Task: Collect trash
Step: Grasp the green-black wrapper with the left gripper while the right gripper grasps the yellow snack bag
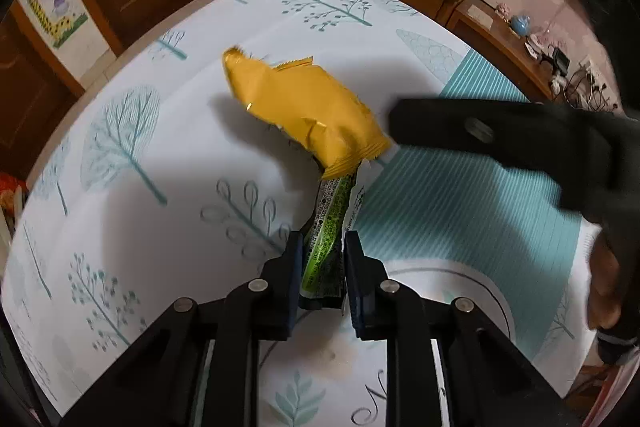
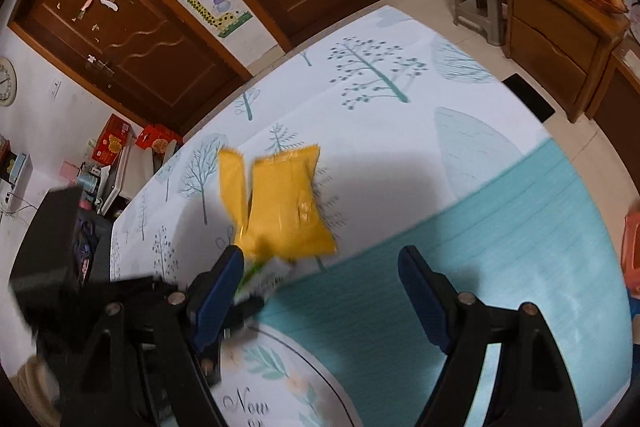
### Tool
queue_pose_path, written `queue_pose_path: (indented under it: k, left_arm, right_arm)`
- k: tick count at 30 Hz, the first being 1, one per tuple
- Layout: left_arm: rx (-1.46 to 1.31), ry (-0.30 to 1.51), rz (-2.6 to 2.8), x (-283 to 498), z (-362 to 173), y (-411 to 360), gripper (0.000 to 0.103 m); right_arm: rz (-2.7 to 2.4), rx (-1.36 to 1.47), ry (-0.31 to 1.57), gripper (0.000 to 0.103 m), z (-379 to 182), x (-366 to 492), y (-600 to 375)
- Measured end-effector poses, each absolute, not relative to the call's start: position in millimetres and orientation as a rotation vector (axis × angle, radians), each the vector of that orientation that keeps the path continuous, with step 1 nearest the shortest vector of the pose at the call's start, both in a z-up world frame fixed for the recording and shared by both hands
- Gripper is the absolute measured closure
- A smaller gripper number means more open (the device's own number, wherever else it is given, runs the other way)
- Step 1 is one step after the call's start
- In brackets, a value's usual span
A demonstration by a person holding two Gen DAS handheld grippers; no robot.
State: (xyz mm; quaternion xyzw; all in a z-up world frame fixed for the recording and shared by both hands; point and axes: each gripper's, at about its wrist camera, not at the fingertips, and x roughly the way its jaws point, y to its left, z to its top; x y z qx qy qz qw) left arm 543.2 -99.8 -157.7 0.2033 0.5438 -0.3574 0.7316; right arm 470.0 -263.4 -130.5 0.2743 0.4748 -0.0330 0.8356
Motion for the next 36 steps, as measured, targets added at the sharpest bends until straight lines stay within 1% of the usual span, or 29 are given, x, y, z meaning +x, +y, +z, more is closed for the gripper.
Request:
queue_pose_path:
  k: [8, 10, 12, 13, 14, 15, 16, 17, 18, 21, 27, 32, 36]
  left_arm:
    - [0.282, 1.257, -0.748, 540, -156, -66, 0.086]
    - [0.221, 1.280, -0.721, 541, -156, -53, 0.087]
    - [0.189, 1.292, -0.705, 541, -157, -45, 0.088]
    - [0.168, 1.298, -0.697, 540, -157, -39, 0.088]
    - [0.155, 1.302, -0.692, 539, -158, -36, 0.088]
    - [0.141, 1.305, -0.684, 537, -159, -30, 0.089]
    - [0.123, 1.309, -0.677, 537, -160, -26, 0.089]
    - [0.106, 1.314, -0.669, 536, -160, -22, 0.089]
    - [0.089, 1.319, -0.662, 535, -161, -19, 0.089]
    - [0.045, 1.332, -0.638, 525, -159, -12, 0.091]
    - [-0.004, 1.344, -0.606, 506, -153, 6, 0.093]
    - [-0.040, 1.324, -0.596, 467, -135, 12, 0.093]
    - [-0.070, 1.315, -0.597, 422, -122, 7, 0.093]
  right_arm:
    - [-0.034, 0.535, 1.046, 0.023, -144, 515, -241]
    - [-0.012, 0.508, 1.056, 0.027, -145, 519, -233]
    - [0.018, 0.472, 1.078, 0.036, -148, 523, -221]
    - [0.024, 0.447, 1.081, 0.036, -148, 524, -215]
    - [0.042, 0.416, 1.080, 0.042, -148, 525, -207]
    - [0.065, 0.401, 1.088, 0.051, -149, 526, -201]
    - [0.081, 0.381, 1.094, 0.056, -149, 527, -195]
    - [0.103, 0.367, 1.101, 0.069, -150, 528, -189]
    - [0.113, 0.352, 1.107, 0.073, -150, 527, -185]
    - [0.113, 0.318, 1.083, 0.077, -147, 520, -177]
    - [0.064, 0.373, 1.020, 0.079, -133, 481, -194]
    - [0.023, 0.400, 0.979, 0.080, -118, 418, -216]
    - [0.002, 0.432, 0.965, 0.080, -110, 352, -233]
